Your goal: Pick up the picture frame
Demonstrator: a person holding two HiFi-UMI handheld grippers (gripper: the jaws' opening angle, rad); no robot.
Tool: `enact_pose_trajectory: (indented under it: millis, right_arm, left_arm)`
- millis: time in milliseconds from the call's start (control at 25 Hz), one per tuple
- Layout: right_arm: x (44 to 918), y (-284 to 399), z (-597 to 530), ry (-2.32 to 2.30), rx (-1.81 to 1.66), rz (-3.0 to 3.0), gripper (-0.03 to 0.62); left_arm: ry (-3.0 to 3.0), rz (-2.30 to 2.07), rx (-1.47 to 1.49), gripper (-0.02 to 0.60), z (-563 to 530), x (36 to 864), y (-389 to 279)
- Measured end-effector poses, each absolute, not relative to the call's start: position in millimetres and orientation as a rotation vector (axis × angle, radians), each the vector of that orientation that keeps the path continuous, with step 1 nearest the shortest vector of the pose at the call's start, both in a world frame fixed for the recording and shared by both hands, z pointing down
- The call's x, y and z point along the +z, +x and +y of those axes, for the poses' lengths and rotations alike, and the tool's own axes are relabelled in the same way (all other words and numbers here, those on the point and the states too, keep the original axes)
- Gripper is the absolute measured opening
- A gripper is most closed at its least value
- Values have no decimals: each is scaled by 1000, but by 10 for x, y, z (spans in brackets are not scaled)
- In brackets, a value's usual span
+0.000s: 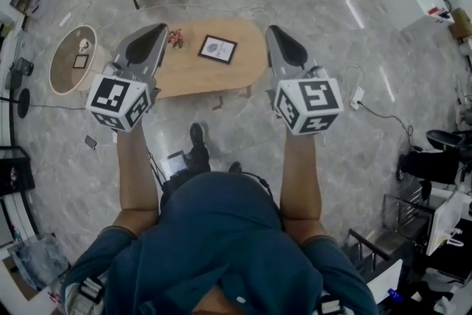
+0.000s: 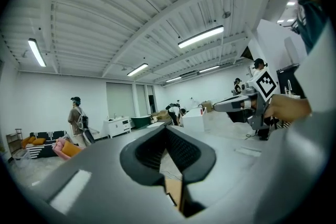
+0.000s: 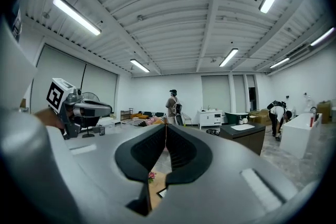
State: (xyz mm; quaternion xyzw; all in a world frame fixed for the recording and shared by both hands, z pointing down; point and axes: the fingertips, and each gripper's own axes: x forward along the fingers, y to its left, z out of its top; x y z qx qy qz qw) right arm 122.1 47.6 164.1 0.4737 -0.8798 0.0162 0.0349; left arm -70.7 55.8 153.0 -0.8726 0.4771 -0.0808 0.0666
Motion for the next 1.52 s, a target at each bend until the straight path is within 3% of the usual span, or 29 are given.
enact_pose_trajectory:
  millis: [1080,1520]
  right_arm:
    - [1658,1054,-836,1763,96,-2447,12]
    - [1675,637,-1256,1771,96,-2410,12]
  left_arm:
    - [-2831,1071,-178,-2,-1306,1536,-746]
    - [-2844,1054,-147,-2,-1742,1522,-1209]
